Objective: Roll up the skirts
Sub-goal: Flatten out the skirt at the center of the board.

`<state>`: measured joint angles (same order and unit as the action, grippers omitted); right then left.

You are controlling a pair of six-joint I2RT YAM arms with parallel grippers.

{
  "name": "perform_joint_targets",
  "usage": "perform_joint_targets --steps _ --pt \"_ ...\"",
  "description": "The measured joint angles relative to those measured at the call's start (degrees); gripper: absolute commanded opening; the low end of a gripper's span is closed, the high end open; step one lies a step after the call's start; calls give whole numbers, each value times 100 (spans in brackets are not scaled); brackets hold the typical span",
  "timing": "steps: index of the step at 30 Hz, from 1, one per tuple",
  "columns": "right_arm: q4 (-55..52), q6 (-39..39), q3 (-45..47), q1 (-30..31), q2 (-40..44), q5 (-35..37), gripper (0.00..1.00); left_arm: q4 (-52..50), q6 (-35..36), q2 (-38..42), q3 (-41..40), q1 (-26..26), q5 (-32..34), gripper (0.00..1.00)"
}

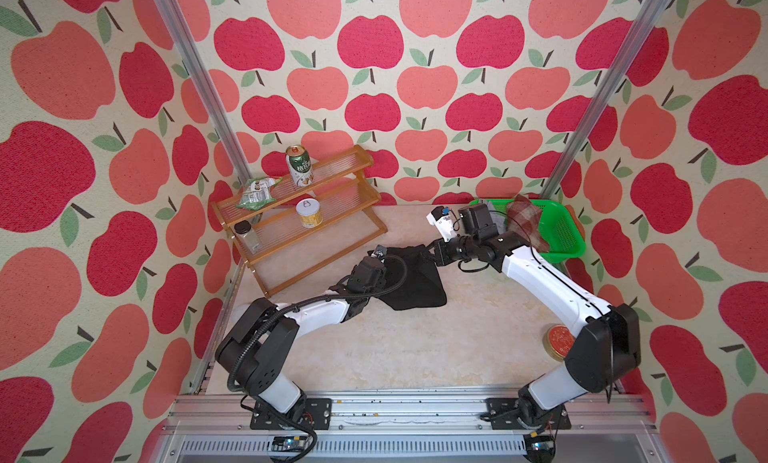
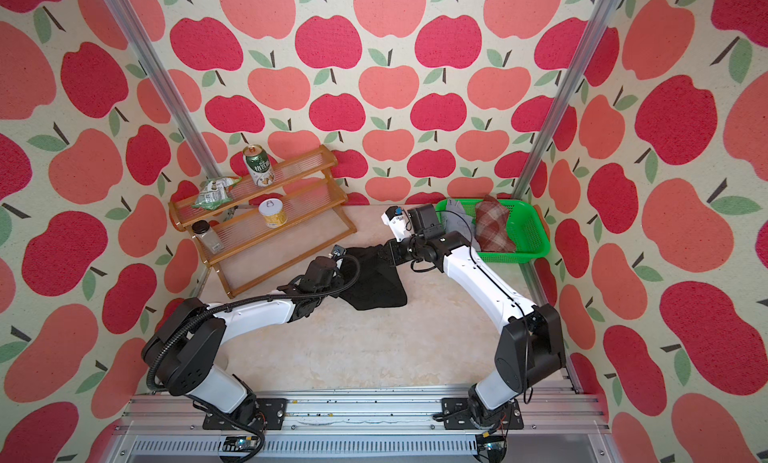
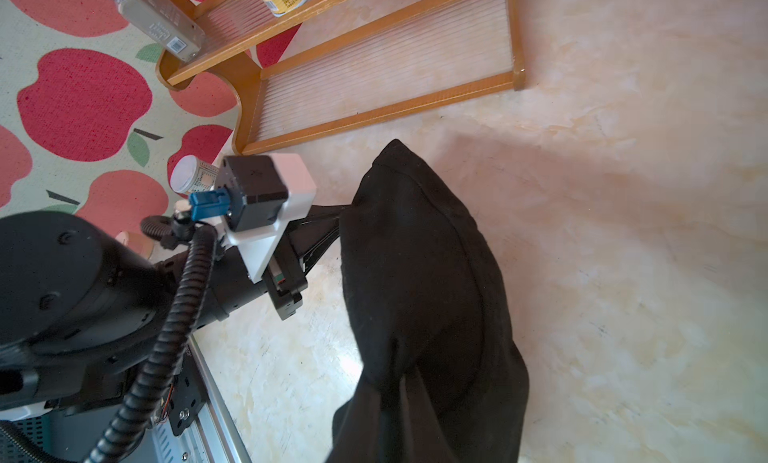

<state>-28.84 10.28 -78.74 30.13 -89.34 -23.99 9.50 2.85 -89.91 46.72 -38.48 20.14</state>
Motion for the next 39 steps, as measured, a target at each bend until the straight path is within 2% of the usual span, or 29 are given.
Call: perform_joint_targets --steps 3,7,11,13,16,19,21,26,30,32,33,35,36,38,39 --pt "-70 57 46 -238 111 -26 8 -186 87 492 -68 -214 271 6" --pt "-223 79 72 -492 433 -101 8 -420 240 1604 -90 -398 509 6" --pt "-389 74 72 -516 940 -251 8 -640 442 2623 96 -494 616 6" --pt "-435 48 72 -516 1182 -275 8 -748 555 2817 308 -507 597 6" --pt "-479 -131 59 -573 1360 -273 8 -876 667 2647 817 -387 459 5" --pt "-428 -308 52 -850 1309 -413 0 -1010 610 2041 1370 -31 81 4" --pt "-380 -332 -83 -1191 1130 -675 0 -1163 522 1556 1735 269 -332 4" --pt "-310 -339 -1130 -1790 372 -1331 0 -1659 479 684 2898 579 -997 4" --pt "-306 -455 -1652 -1821 334 -1670 0 -1781 570 761 3377 605 -1132 5" --pt "-271 -581 -1504 -1687 619 -1720 0 -1740 562 1032 3241 612 -1165 11" --pt "-219 -654 -1270 -1572 857 -1711 0 -1676 551 1213 3064 614 -1161 20" --pt "-94 -817 -474 -1176 1528 -1606 2 -1528 463 1703 2452 608 -1005 44" --pt "9 -887 -42 -964 1845 -1534 10 -1436 391 1915 2105 592 -890 49" --pt "428 -1040 1307 -225 2730 -1202 34 -1222 116 2321 1233 546 -507 60" --pt "588 -1106 1873 153 3060 -1036 41 -1182 13 2433 887 531 -352 61"
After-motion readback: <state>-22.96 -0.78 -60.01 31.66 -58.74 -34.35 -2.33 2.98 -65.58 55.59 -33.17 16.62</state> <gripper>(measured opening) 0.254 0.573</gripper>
